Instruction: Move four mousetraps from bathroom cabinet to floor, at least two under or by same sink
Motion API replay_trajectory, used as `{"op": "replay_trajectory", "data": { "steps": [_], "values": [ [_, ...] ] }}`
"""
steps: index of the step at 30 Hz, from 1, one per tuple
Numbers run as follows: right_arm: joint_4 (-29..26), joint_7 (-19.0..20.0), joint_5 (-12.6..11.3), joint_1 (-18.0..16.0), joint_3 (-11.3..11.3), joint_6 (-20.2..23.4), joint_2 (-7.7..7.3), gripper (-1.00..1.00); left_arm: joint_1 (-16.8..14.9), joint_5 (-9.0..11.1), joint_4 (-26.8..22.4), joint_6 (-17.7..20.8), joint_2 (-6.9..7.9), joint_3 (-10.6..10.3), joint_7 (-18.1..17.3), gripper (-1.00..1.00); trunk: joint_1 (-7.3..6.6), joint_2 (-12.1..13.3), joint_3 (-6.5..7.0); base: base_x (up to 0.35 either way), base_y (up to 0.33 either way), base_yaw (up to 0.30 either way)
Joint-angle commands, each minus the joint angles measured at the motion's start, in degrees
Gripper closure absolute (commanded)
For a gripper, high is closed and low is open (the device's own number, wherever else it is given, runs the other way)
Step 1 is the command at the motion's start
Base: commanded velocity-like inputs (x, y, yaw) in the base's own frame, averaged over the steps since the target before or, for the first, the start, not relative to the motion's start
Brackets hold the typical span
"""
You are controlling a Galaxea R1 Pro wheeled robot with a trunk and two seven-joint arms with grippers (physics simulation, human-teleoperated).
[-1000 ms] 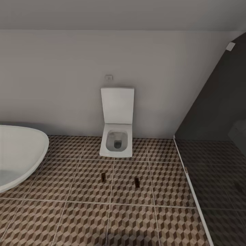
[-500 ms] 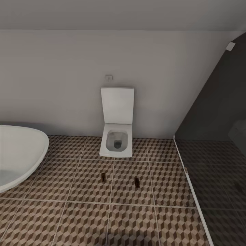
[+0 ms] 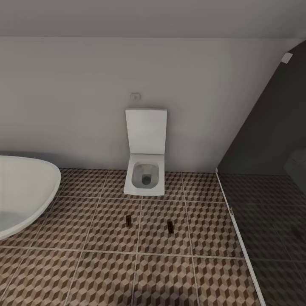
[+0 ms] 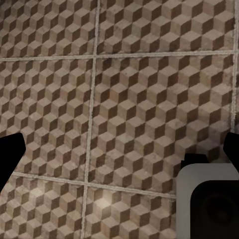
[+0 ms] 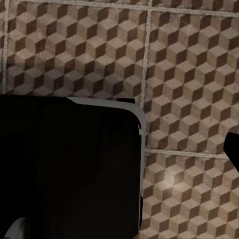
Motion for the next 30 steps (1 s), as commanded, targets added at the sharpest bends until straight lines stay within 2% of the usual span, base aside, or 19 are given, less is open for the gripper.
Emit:
{"op": "replay_trajectory", "data": {
  "steps": [1, 30],
  "values": [
    [0.05, 0.22, -0.22, -0.03, 0.16, -0.19, -0.02, -1.0, -0.07, 0.15, 0.18, -0.25, -0.03, -0.49, 0.25, -1.0, 0.03, -0.09, -0.08, 0.0, 0.0, 0.0],
    [0.06, 0.22, -0.22, -0.03, 0.16, -0.19, -0.02, -1.0, -0.07, 0.15, 0.18, -0.25, -0.04, -0.49, 0.25, -1.0, 0.03, -0.09, -0.08, 0.0, 0.0, 0.0]
  ]
}}
